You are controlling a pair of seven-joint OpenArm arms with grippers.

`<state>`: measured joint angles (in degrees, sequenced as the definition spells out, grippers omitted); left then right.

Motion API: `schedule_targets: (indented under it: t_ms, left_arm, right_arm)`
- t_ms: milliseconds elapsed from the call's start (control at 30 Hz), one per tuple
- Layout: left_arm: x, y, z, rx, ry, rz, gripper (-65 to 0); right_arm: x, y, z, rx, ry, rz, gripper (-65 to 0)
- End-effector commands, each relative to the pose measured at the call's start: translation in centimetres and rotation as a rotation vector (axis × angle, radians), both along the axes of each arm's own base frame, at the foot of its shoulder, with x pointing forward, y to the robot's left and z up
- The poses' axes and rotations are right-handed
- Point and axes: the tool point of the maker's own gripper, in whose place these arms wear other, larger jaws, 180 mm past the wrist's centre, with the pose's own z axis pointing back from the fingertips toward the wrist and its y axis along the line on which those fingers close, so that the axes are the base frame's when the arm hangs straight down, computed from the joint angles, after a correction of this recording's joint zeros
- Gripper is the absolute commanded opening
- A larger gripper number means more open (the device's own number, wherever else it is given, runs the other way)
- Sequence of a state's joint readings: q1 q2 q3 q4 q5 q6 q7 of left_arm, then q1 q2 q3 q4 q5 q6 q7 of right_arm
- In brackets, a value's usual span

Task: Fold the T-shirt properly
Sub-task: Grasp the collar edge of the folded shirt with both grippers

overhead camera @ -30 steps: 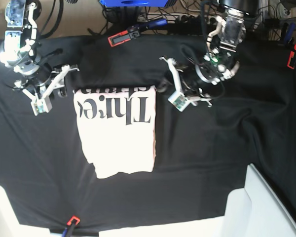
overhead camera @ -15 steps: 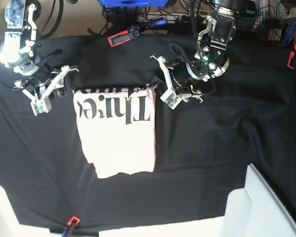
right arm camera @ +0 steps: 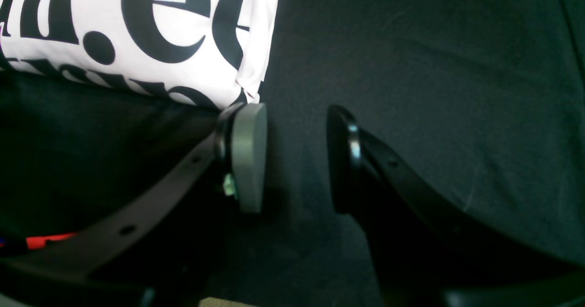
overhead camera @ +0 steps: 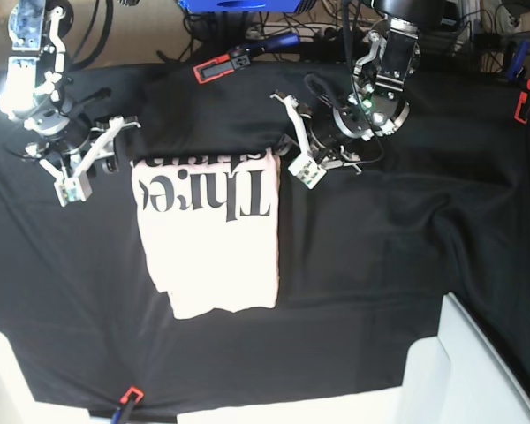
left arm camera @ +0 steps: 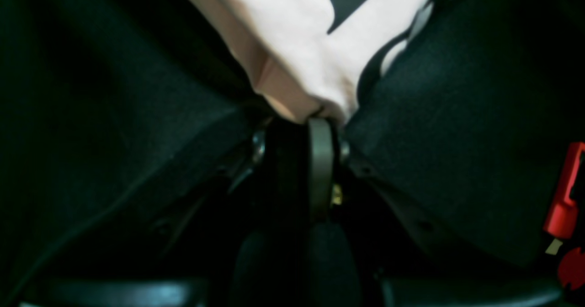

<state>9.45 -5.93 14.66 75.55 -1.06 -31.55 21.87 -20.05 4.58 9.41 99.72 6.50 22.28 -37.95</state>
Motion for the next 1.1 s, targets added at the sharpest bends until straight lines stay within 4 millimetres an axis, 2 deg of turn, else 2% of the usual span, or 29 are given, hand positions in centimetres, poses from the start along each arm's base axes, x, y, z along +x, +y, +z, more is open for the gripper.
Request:
schedule_targets:
  t_ms: [0, 167, 367, 433, 500, 567, 667, 733, 800, 833, 900, 967, 1067]
  left_arm:
    - [0.2, 0.1, 0.3, -0.003, -0.010, 0.000, -54.8]
    - [-0.1, -0.2, 0.2, -0.001, -0.005, -0.010, -55.8]
    - [-2.1, 0.2, -0.3, 0.005, 0.023, -0.003, -57.4]
    - [-2.3, 0.5, 0.8, 0.008, -0.005, -0.010, -57.3]
    - [-1.7, 0.6, 2.8, 0.007, -0.066, -0.023, -57.3]
    - [-0.5, -0.2, 5.8, -0.010, -0.156, -0.034, -57.3]
    - [1.4, -1.5, 9.1, -0.042, -0.255, -0.044, -57.3]
    - [3.3, -2.9, 10.8, -0.081, -0.305, -0.029, -57.3]
    - [5.1, -4.1, 11.2, -0.113, -0.319, -0.018, -57.3]
    - [5.9, -4.6, 11.1, -0.125, -0.317, -0.011, -57.3]
    - [7.2, -5.6, 10.6, -0.152, -0.300, -0.001, -57.3]
    - [8.3, -6.5, 10.1, -0.170, -0.282, 0.004, -57.3]
    - [9.9, -7.4, 10.0, -0.188, -0.274, 0.008, -57.3]
  right_arm:
    - [0.8, -0.2, 1.0, 0.004, -0.044, -0.001, -43.7]
    - [0.9, 0.0, 1.0, 0.005, -0.046, 0.003, -43.7]
    - [0.9, 0.1, 1.0, 0.006, -0.047, 0.006, -43.7]
    - [1.3, 0.1, 1.2, 0.005, -0.056, 0.007, -43.7]
    - [1.6, 0.1, 1.4, 0.005, -0.062, 0.007, -43.7]
    - [1.7, 0.2, 1.5, 0.006, -0.065, 0.009, -43.7]
    - [2.3, 0.5, 1.9, 0.008, -0.081, 0.018, -44.0]
    - [2.6, 1.9, 2.0, 0.020, -0.086, 0.058, -44.0]
    - [2.6, 3.2, 2.1, 0.023, -0.086, 0.110, -44.5]
    - [2.6, 4.5, 2.0, 0.033, -0.085, 0.150, -47.4]
    - [2.6, 6.7, 2.0, 0.045, -0.085, 0.240, -58.3]
    - [2.5, 8.3, 2.1, 0.062, -0.088, 0.305, -64.4]
    - [3.2, 9.7, 2.4, 0.089, -0.101, 0.356, -65.0]
